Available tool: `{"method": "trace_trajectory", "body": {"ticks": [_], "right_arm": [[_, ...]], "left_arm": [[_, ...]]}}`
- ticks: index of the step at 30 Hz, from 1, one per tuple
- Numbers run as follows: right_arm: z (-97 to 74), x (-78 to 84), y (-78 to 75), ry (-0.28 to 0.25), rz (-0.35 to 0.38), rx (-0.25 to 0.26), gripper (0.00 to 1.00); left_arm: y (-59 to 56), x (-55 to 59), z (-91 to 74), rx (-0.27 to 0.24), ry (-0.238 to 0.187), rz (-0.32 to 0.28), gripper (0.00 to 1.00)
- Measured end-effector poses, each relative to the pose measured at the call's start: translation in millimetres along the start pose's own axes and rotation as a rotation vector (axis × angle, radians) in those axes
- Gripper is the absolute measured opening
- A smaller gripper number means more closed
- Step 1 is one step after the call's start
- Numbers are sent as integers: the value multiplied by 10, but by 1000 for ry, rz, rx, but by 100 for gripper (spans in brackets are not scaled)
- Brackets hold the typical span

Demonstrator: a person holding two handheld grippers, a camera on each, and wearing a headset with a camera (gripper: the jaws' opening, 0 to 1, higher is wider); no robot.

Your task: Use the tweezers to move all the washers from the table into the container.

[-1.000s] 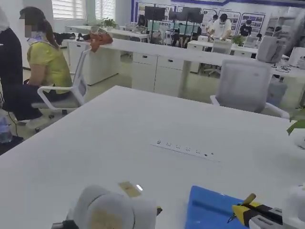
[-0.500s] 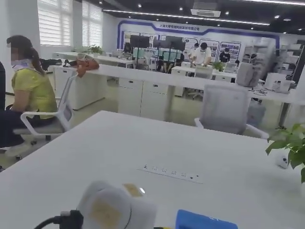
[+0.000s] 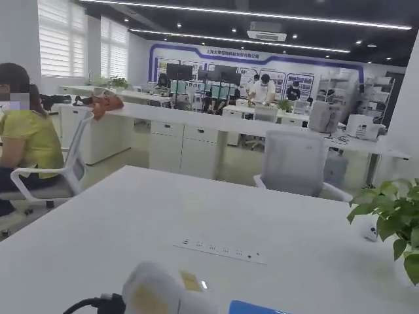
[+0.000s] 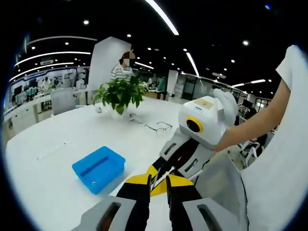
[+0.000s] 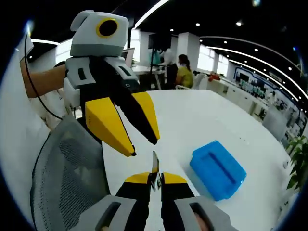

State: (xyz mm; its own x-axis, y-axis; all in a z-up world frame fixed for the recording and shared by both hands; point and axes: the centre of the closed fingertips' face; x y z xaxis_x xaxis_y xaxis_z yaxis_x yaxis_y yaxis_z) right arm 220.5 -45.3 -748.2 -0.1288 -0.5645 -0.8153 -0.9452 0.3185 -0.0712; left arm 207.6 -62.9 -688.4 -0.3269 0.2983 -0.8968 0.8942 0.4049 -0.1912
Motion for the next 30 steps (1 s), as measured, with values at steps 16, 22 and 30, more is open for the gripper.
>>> {"method": "trace_trajectory", "body": {"ticks": [16, 22, 30], "right_arm": [[67, 348, 61, 136, -143, -32, 4], [107, 593, -124, 183, -77, 48, 5], [288, 861, -325, 229, 44, 124, 7]], "left_arm": [[35, 262, 212, 32, 97, 110, 0], [189, 456, 357, 1, 153, 190, 0], [383, 719, 564, -24, 223, 297, 0]]}}
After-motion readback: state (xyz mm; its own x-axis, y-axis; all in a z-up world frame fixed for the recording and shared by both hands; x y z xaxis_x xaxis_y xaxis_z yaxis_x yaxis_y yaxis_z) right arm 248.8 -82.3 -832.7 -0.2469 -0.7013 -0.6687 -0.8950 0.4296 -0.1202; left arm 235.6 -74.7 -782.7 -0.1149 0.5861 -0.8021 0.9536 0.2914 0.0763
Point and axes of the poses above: the centre of the closed fingertips' face, and the gripper's own axes: z roughly forward along the fingers, y roughly to its left, x roughly out of its underside, and after that the axes turned 3 degrees about -y, right-handed
